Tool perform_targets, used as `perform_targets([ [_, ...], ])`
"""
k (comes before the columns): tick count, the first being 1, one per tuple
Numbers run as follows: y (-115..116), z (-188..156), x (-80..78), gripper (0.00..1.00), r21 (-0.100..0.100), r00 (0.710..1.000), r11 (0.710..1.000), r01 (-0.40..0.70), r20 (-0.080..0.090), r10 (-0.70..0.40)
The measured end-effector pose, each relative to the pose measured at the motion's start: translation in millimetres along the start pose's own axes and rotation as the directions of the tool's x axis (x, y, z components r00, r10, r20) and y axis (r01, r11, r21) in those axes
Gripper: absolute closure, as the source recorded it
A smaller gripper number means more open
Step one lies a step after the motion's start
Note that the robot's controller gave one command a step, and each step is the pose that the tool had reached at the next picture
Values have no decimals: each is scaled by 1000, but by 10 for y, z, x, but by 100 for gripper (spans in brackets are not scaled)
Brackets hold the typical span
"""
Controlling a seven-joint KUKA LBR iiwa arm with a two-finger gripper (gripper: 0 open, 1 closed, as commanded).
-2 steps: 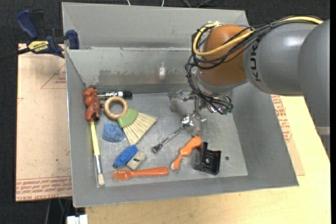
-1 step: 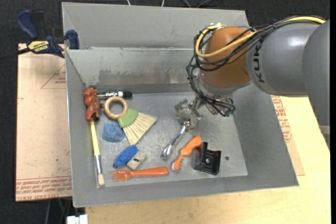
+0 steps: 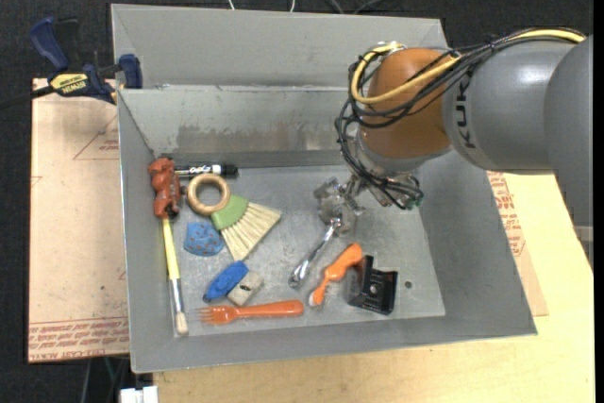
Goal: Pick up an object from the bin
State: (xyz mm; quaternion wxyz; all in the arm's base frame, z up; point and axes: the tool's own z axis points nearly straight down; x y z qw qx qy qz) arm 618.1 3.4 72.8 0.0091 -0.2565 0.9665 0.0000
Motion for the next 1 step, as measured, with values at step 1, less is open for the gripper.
perform_targets([
  [1, 22, -265, 26, 100, -6, 1000, 1000, 0, -10, 0],
])
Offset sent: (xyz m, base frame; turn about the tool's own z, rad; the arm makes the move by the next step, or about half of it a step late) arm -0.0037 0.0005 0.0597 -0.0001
